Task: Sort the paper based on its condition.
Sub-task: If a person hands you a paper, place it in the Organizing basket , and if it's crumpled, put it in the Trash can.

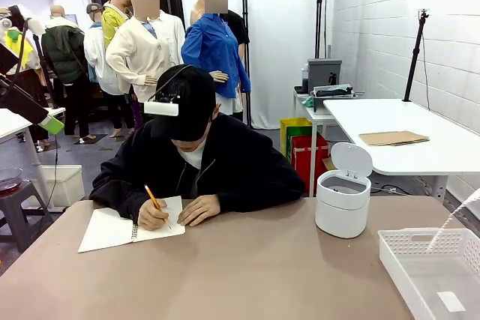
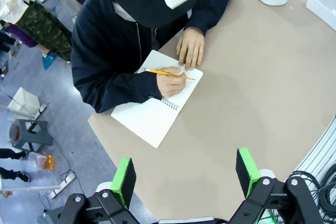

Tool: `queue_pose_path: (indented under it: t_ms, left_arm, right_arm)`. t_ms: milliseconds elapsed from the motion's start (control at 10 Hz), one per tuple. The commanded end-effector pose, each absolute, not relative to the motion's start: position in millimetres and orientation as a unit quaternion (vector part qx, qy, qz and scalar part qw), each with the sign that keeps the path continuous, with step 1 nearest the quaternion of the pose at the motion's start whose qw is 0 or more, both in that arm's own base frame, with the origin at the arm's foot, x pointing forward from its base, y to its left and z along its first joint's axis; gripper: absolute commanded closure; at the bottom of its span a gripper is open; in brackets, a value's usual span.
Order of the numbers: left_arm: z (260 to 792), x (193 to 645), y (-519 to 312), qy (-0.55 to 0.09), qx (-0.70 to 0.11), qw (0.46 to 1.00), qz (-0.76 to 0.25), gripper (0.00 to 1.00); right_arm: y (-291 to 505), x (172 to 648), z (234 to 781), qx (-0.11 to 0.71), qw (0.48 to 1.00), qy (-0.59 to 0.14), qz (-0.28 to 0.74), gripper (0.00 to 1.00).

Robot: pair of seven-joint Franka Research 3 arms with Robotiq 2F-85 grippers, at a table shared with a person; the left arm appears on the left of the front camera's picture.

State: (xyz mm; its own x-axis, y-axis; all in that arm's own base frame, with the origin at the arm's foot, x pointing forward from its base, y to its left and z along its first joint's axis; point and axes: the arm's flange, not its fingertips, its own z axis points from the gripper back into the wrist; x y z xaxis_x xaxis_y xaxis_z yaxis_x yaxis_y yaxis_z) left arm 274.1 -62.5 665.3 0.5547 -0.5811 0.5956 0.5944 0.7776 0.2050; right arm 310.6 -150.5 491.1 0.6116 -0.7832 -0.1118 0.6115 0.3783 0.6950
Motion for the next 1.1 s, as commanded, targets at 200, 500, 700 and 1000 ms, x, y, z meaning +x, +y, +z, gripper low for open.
queue_pose_path:
  t_ms: [200,500,700,1000]
  left_arm:
    - [666.5,273.1,-61.7,-0.33,-0.013,0.882,-0.335,0.0]
    - [666.5,273.1,-61.7,-0.33,-0.013,0.882,-0.335,0.0]
    - [666.5,273.1,-61.7,-0.33,-0.013,0.882,-0.335,0.0]
    - [666.5,273.1,-61.7,-0.33,-0.013,0.882,-0.335,0.0]
  right_arm:
    - [-139.4,318.5,460.3,0.384,0.804,-0.097,-0.443,1.0]
    - [-129.3,325.1,439.0,0.389,0.799,-0.09,-0.448,1.0]
    - [-129.0,328.3,428.4,0.382,0.797,-0.084,-0.461,1.0]
    - [-136.6,339.8,407.3,0.396,0.773,-0.096,-0.486,1.0]
